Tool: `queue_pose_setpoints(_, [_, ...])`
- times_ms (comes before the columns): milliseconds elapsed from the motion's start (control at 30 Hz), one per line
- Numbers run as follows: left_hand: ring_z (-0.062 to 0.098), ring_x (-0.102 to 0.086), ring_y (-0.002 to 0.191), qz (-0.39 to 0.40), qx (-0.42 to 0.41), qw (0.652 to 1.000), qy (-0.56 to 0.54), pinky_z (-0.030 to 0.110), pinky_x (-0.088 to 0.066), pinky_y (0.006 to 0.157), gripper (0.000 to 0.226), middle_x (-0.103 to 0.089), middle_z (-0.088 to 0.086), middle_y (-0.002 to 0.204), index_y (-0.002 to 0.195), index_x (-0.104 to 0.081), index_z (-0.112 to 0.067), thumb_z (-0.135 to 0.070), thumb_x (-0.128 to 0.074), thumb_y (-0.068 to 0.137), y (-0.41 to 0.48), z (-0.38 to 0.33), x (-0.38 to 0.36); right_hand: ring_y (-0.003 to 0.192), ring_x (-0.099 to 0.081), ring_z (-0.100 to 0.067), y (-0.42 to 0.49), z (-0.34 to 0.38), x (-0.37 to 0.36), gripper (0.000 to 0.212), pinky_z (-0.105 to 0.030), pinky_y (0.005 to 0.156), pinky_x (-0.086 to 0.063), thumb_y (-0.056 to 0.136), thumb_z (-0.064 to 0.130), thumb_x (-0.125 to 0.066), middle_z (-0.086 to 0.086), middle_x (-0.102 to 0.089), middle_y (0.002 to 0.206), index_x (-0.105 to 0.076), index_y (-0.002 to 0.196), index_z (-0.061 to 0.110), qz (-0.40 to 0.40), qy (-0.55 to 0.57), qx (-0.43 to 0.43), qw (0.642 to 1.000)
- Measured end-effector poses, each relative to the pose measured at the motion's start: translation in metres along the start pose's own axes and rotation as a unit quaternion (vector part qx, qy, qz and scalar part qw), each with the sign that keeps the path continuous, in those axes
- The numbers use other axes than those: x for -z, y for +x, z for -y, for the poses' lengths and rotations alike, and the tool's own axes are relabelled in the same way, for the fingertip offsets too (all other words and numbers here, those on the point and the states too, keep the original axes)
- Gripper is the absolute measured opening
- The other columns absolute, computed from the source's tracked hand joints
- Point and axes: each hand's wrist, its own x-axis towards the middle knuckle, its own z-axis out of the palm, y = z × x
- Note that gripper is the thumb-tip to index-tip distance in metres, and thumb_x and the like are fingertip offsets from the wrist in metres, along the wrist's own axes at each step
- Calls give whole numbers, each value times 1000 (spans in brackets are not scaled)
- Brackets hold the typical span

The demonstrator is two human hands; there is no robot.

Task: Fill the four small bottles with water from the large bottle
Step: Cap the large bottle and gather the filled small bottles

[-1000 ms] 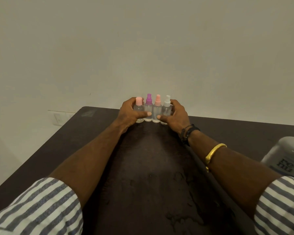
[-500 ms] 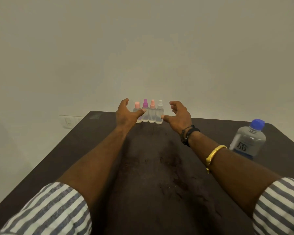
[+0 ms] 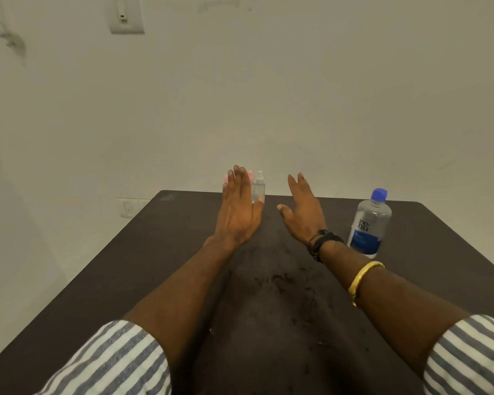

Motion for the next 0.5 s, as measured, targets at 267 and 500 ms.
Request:
queue_pose_setpoints(267, [23, 17, 156, 39, -48, 998, 5, 41, 5, 129, 78, 15, 14, 169, 160, 9, -3, -42, -33, 107, -22, -43, -11, 154, -16, -21, -36, -2, 35, 72, -26, 118, -14, 96, 20, -63, -7, -16, 168, -27, 158, 18, -30, 6, 6, 1000])
queue_pose_setpoints(500, [24, 10, 158, 81, -90, 992, -28, 45, -3, 129, 72, 7, 13, 170, 161, 3, -3, -40, -30, 108, -38, -92, -31, 136, -44, -26, -61, -17, 74, 57, -34, 113, -35, 92, 15, -65, -11, -48, 147, -47, 147, 13, -89, 17, 15, 996])
